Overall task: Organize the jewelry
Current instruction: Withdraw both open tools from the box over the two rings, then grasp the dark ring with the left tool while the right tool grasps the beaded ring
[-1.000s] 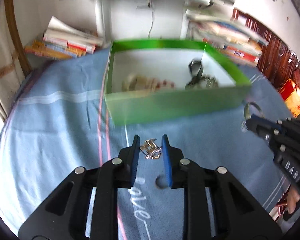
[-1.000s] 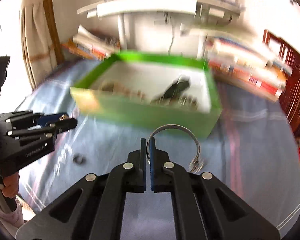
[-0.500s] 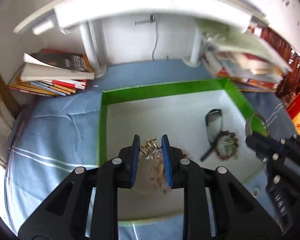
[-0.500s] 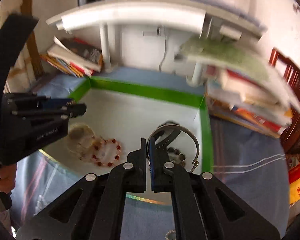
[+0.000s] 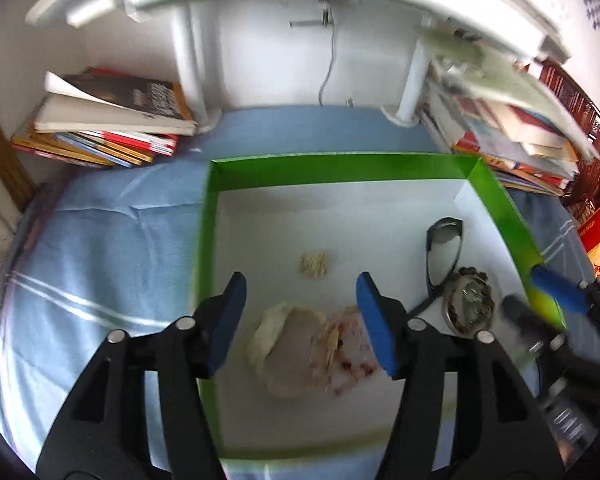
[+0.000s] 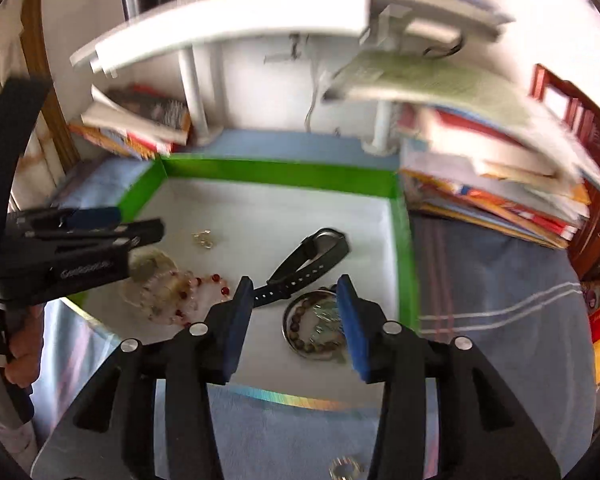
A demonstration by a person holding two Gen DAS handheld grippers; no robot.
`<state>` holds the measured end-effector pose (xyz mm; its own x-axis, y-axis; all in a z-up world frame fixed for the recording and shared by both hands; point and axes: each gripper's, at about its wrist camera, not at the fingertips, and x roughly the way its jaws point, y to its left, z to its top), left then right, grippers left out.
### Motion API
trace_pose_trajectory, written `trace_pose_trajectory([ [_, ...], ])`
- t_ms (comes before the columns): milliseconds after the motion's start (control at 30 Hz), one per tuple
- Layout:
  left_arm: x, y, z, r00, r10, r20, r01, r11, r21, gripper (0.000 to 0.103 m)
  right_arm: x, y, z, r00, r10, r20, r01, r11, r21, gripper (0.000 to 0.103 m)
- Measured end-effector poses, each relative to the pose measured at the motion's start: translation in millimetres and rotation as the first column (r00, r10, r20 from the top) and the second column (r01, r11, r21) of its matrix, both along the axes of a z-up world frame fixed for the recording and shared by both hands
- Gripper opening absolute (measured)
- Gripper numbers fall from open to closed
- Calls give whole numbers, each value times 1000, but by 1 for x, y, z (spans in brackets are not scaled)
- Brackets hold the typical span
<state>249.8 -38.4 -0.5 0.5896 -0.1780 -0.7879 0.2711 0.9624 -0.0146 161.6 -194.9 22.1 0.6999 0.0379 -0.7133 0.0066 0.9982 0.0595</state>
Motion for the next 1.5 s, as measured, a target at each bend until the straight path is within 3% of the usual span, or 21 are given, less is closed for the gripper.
trace_pose_trajectory([
  [100, -41, 19, 12, 998, 25, 61, -28, 998, 54, 70, -36, -19, 4, 998, -54, 12, 54, 999, 5, 49],
  [200, -78, 34, 7, 997, 10, 82, -15, 997, 72, 72, -60, -32, -15, 995, -92, -46, 92, 996, 3, 49],
  [400, -132, 54, -32, 1000, 4, -3, -3, 996, 85, 73, -70, -17, -69, 980, -34, -194, 34, 999, -2, 49],
  [600, -168, 52, -60, 997, -45, -70, 50, 996, 79, 74, -79, 8, -83, 976, 27, -216, -32, 999, -19, 50],
  [700, -176, 49, -69, 994, -63, -90, 70, 995, 70, 74, -88, 20, -79, 969, 114, -221, -103, 993, 62, 50],
  [833, -178, 41, -76, 991, -87, -106, 93, 994, 59, 73, -102, 28, -69, 977, 107, -185, -106, 994, 13, 50],
  [900, -178, 38, -79, 990, -85, -117, 92, 994, 52, 59, -104, 24, -67, 980, 82, -182, -82, 997, 3, 52],
  [1100, -175, 36, -76, 991, -80, -109, 85, 996, 42, 44, -101, 19, -77, 977, 61, -203, -66, 998, -21, 54],
  [1200, -174, 38, -76, 991, -73, -108, 78, 996, 39, 41, -100, 26, -82, 977, 66, -203, -73, 997, -27, 53],
  [1267, -173, 40, -75, 992, -67, -107, 71, 997, 36, 38, -99, 31, -84, 975, 77, -210, -84, 996, -27, 47],
  [1500, -176, 42, -72, 991, -73, -113, 76, 997, 21, 37, -107, 54, -80, 960, 197, -200, -194, 980, 34, 47],
])
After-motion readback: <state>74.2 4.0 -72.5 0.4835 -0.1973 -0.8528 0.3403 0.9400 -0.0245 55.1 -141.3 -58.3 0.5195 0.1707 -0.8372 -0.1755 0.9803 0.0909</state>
